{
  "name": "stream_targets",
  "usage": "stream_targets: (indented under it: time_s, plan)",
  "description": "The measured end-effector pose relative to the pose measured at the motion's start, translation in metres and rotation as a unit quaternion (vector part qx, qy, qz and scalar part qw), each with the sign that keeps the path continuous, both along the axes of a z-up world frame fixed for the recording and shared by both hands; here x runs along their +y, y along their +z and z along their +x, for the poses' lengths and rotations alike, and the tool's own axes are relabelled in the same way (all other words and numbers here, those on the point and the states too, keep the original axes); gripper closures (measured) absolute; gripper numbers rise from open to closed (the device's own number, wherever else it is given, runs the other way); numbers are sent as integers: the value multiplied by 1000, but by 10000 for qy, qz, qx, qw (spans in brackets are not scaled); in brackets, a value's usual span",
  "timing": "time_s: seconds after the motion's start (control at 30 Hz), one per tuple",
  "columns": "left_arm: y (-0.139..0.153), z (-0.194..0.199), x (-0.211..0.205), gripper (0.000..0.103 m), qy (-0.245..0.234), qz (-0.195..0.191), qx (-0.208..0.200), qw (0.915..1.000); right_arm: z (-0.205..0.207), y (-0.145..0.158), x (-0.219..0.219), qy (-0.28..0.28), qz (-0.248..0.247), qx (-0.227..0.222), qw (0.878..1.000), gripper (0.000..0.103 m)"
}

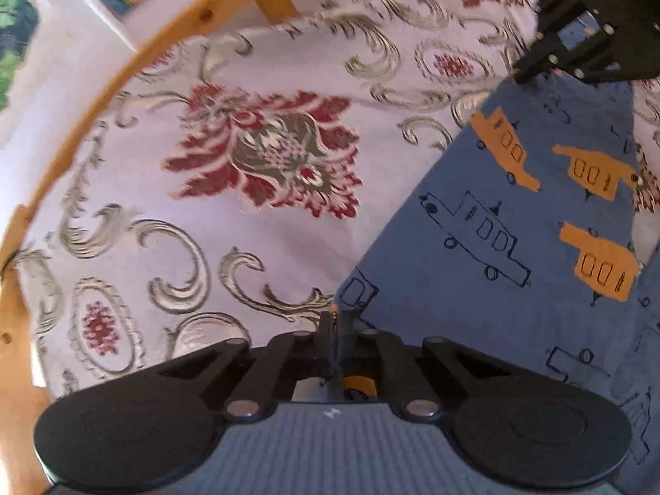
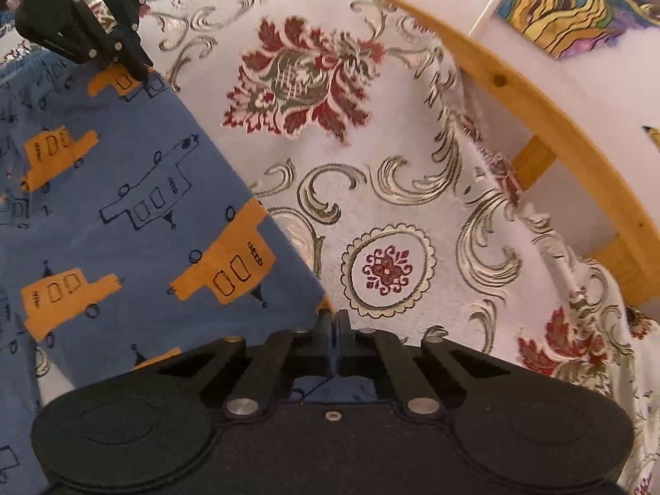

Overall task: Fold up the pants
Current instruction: 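Lift the cuffs with both tools and fold the legs toward the waistband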

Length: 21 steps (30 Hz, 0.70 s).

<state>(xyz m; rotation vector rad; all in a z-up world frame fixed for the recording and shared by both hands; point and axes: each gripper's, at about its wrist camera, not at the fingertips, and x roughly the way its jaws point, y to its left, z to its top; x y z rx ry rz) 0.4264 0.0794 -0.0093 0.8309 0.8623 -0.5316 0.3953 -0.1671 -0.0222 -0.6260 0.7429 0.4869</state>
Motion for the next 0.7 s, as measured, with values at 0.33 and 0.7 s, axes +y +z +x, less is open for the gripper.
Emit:
stream_targets:
  time_s: [0.33, 0.7]
  plan:
    - [30, -93, 12, 102, -929, -238, -1609, 9823, -112, 32, -4, -182, 96, -1013, 9946, 103]
    - [1, -215, 45, 102, -2795, 517, -1810, 9415, -285, 15, 26, -546, 198, -1125, 9919, 103]
